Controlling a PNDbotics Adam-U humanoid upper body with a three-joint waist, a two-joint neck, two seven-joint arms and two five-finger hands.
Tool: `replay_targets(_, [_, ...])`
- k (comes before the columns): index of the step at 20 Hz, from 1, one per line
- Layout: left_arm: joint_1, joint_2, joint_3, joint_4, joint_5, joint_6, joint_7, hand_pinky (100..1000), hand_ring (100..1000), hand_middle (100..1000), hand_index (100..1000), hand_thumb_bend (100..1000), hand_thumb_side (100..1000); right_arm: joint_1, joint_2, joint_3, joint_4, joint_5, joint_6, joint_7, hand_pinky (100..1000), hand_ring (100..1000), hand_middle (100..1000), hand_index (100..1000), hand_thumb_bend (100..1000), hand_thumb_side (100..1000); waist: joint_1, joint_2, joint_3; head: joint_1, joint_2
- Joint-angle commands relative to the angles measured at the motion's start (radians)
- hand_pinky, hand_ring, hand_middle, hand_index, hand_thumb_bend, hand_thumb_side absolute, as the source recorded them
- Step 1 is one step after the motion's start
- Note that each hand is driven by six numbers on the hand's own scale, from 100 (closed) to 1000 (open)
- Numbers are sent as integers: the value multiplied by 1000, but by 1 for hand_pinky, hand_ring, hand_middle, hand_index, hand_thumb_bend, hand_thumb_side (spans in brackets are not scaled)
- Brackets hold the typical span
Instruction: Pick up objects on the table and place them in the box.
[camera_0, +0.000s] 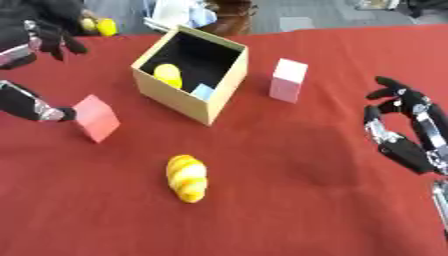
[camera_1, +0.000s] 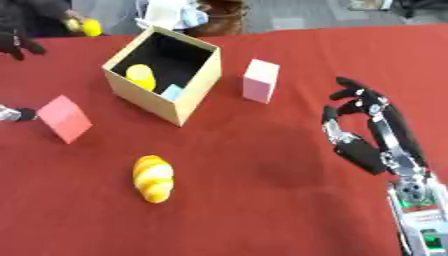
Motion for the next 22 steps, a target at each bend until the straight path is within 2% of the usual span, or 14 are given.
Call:
replay_targets(1, [12, 82, 1, -10, 1, -10, -47, 746, 718, 754, 852, 698, 124, -7, -27, -6, -8, -1, -2, -2, 696, 614, 707, 938, 100, 654, 9, -35, 3, -3, -1])
replay_targets(5, [13, 91, -21, 60, -33, -25, -86, 752, 733, 771, 859, 734, 113, -7, -29, -3, -7, -1, -4, 1, 697, 614, 708, 939, 100, 653, 10, -38, 2, -4, -2])
replay_targets(9, [-24, 71, -66, 155, -90, -63, -109, 758, 747, 791, 867, 754, 100, -6, -30, 0, -5, -2, -6, 3, 697, 616, 708, 939, 100, 653, 9, -42, -4, -3, 1])
replay_targets(14, [-104, -2, -101, 290, -166, -117, -83, 761, 753, 792, 868, 732, 100, -5, -30, 1, -4, -4, -8, 4, 697, 618, 708, 939, 100, 653, 7, -44, -6, -6, 5])
replay_targets(22, [-203, -115, -130, 446, -265, -170, -9, 765, 766, 797, 872, 702, 100, -5, -29, 3, -2, -6, -10, 6, 697, 619, 708, 939, 100, 657, 3, -44, -11, -8, 7])
